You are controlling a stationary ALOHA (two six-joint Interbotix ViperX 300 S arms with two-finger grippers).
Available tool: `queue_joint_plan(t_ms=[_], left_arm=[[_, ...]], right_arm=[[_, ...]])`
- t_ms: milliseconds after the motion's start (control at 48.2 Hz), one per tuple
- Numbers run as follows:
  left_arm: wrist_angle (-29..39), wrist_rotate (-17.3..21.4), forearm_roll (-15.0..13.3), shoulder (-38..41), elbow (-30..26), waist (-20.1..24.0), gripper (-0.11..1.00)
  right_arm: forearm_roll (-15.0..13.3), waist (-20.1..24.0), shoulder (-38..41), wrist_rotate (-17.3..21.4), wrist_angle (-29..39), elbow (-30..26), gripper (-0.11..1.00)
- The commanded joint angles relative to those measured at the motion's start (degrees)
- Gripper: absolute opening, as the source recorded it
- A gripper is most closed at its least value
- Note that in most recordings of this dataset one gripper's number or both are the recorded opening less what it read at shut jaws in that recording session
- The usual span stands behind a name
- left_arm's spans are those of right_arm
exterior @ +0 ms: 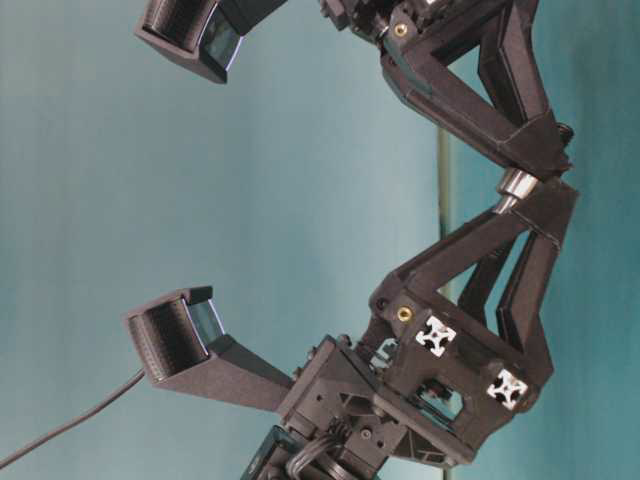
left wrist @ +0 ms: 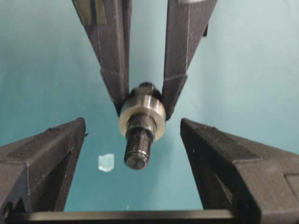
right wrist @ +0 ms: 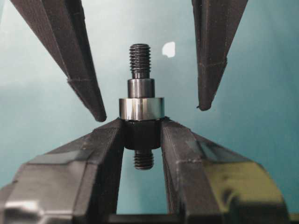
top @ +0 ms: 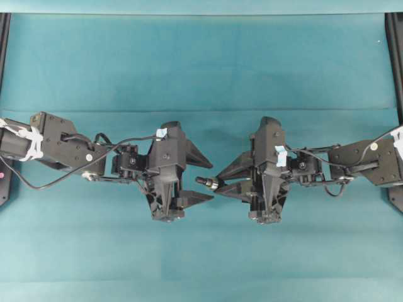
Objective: Insert the washer onto the shaft with both hands.
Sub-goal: 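Open left gripper to release washer and pull it back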
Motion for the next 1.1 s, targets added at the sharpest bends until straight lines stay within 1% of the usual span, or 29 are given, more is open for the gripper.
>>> queue_joint_plan(t_ms=[0,166,477,809,954,1079], left_arm=[[0.4,0.0,0.2,-1.1,-0.7,-0.4,0.89],[3.7,0.0,0.2,-2.5,0.4,-0.4,0.88],[11.2,-0.4,0.1,-6.9,5.3,-0.4,0.88],[13.2,-0.5,0.2,-8.8,7.9,-0.4,0.88],[14.9,-0.5,0.1,-9.1,8.4,-0.4,0.88],[14.9,-0.5,0.1,-9.1,8.4,-0.4,0.88]], right_arm=[[0.0,0.0,-0.4,-0.4,0.0,-0.9,0.00],[0.0,0.0,-0.4,-0.4,0.4,-0.9,0.00],[0.0,0.0,-0.4,-0.4,0.4,-0.9,0.00],[-0.1,0.1,-0.4,-0.4,0.4,-0.9,0.00],[0.0,0.1,-0.4,-0.4,0.4,-0.9,0.00],[0.0,0.1,-0.4,-0.4,0.4,-0.9,0.00]])
